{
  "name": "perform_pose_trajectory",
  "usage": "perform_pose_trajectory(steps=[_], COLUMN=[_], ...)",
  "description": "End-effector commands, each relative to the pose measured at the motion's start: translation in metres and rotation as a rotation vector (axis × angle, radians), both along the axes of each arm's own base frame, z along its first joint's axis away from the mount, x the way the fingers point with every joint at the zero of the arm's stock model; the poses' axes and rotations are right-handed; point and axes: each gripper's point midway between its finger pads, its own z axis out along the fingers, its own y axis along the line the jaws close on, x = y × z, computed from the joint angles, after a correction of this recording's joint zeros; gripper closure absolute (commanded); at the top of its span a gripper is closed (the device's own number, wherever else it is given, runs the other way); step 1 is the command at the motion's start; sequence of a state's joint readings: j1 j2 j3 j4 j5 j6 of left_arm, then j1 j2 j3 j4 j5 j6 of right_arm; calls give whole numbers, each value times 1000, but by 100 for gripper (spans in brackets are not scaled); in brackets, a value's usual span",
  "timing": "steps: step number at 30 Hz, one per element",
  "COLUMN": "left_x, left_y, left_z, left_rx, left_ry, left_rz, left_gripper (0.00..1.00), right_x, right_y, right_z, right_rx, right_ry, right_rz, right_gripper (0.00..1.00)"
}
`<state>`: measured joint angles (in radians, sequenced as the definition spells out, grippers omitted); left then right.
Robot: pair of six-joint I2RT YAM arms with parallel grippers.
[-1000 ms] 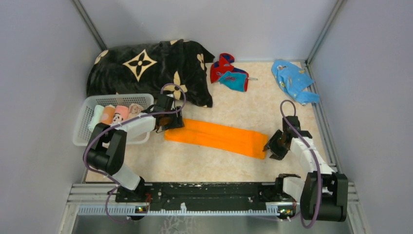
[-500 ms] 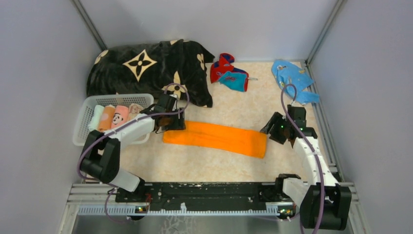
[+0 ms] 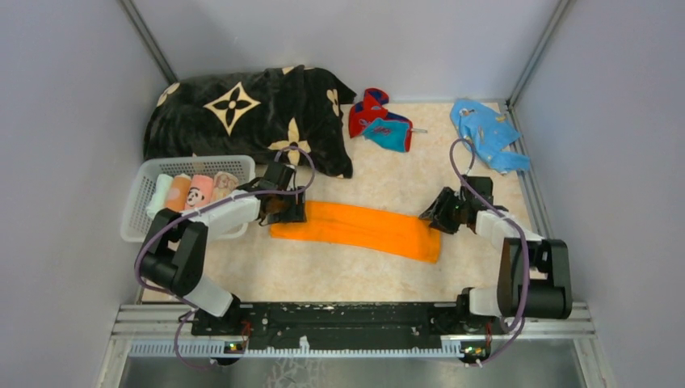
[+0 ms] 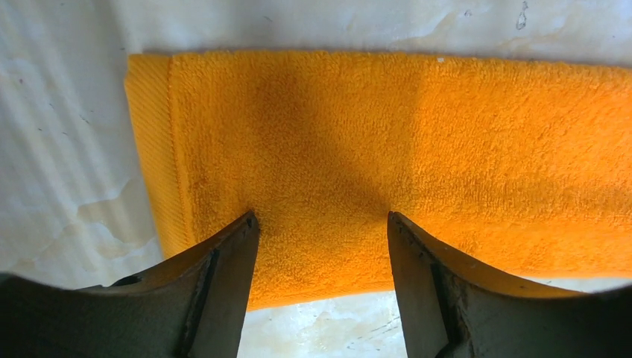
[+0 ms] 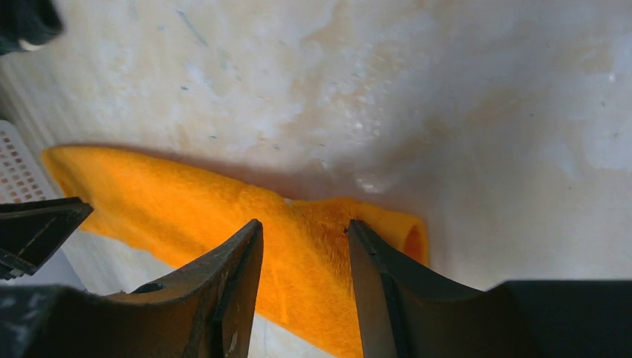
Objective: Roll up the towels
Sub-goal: Fold the towel at the center of the board.
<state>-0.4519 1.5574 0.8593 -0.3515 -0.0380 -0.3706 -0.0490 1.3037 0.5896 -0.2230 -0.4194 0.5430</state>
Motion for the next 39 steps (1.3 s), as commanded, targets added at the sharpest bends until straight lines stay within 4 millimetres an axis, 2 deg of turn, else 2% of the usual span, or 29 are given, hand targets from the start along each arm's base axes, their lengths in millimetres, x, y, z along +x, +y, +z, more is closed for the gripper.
perform_pose_trajectory(steps=[1,5,11,14,17,21,25,28,30,33,36,39], left_x=[-9,-17,-17,-18,-18,-18,-12,-9,-9,-11,-16,-22], left_y=[11,15,23,23,14,-1,-9,-13,-14,-11,-7,-4], left_z=[-14,-18,-15,-13,-7,12,35,43,39,26,11,-3], left_rx=[23,29,61,60,21,-54,-108,-130,-131,-103,-80,-63], left_ry=[34,53,46,48,41,7,-44,-68,-61,-28,-6,30], left_rz=[40,52,72,78,62,43,40,26,19,21,28,34], left_gripper=[29,29,29,29,28,28,27,27,27,28,28,29], right_x=[4,8,30,41,51,51,40,24,10,-11,-25,-33], right_y=[-9,-24,-58,-64,-56,-43,-38,-20,-6,4,3,-13], right_z=[-26,-47,-51,-41,-20,12,37,38,34,20,3,-21], right_rx=[5,-43,-92,-106,-92,-119,-130,-111,-62,-10,-14,-83], right_ry=[23,81,85,47,-14,-81,-135,-115,-81,-21,37,129], right_rz=[-58,-114,-218,-221,-166,-90,-50,43,91,103,96,51], right_gripper=[55,55,56,55,52,46,44,45,46,47,47,46])
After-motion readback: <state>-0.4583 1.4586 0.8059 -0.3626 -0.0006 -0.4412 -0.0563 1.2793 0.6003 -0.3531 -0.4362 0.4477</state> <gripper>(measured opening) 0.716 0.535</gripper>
